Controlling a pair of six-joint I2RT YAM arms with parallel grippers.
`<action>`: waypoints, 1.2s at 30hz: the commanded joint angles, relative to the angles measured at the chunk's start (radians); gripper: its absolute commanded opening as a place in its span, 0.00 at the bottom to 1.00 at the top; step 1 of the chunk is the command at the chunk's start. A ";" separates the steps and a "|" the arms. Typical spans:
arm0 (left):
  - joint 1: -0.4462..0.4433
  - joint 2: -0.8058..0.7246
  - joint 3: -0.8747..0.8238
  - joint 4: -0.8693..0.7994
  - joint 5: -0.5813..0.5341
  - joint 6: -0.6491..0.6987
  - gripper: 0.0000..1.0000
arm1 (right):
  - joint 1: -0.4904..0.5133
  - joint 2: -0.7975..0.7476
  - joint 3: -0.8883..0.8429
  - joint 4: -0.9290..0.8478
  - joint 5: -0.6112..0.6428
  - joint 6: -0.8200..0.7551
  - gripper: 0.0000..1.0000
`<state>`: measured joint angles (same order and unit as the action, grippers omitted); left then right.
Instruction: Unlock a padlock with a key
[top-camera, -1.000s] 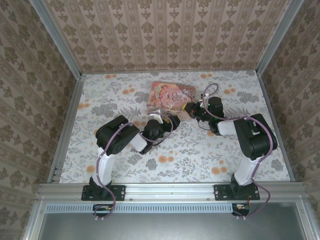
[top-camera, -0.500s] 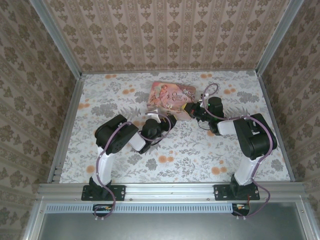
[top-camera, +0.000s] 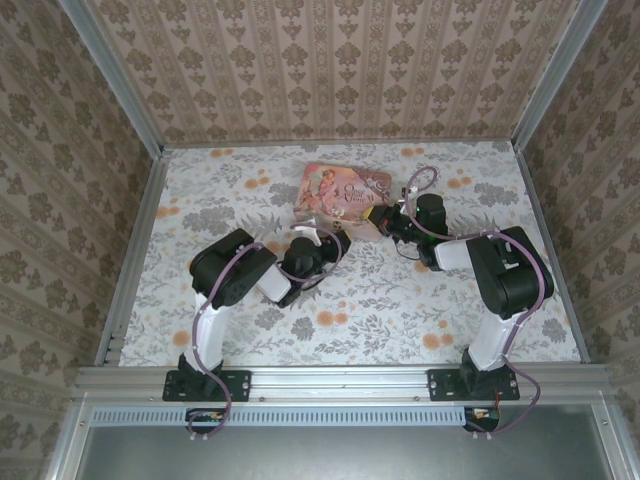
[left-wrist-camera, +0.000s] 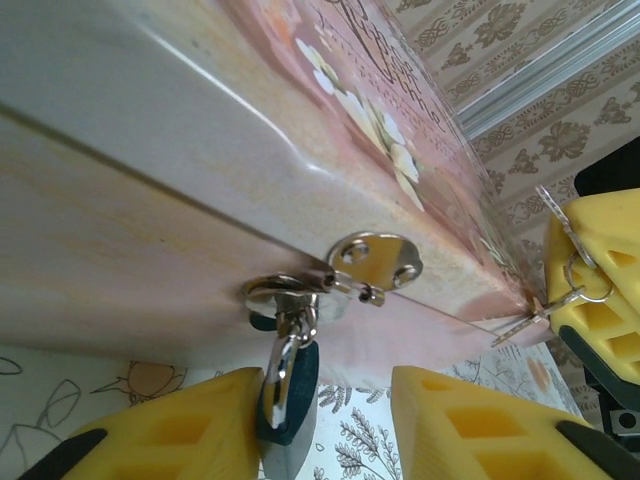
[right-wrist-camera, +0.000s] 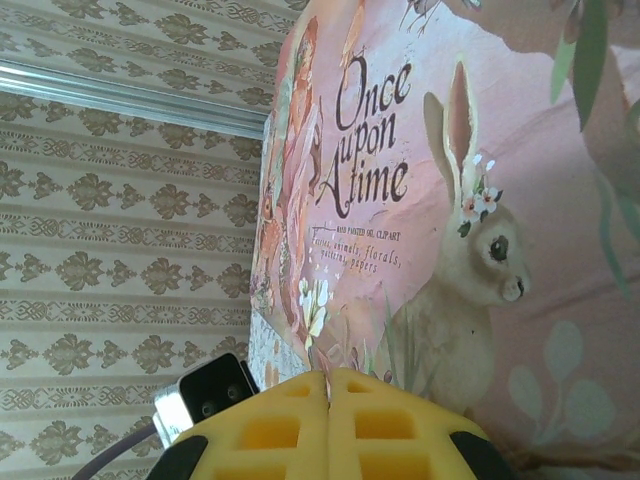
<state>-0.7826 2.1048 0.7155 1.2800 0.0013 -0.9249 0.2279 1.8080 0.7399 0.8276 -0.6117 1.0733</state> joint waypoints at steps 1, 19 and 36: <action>0.011 0.027 -0.006 0.022 0.019 -0.009 0.36 | 0.000 0.057 -0.016 -0.099 0.015 -0.006 0.00; 0.032 0.031 -0.013 0.022 0.049 -0.015 0.17 | -0.001 0.067 -0.012 -0.089 0.012 -0.003 0.00; 0.059 -0.047 -0.073 -0.024 0.090 -0.024 0.00 | -0.002 -0.061 -0.029 -0.131 -0.027 -0.002 0.00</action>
<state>-0.7399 2.1014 0.6746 1.3018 0.0868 -0.9356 0.2272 1.7897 0.7380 0.7990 -0.6239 1.0763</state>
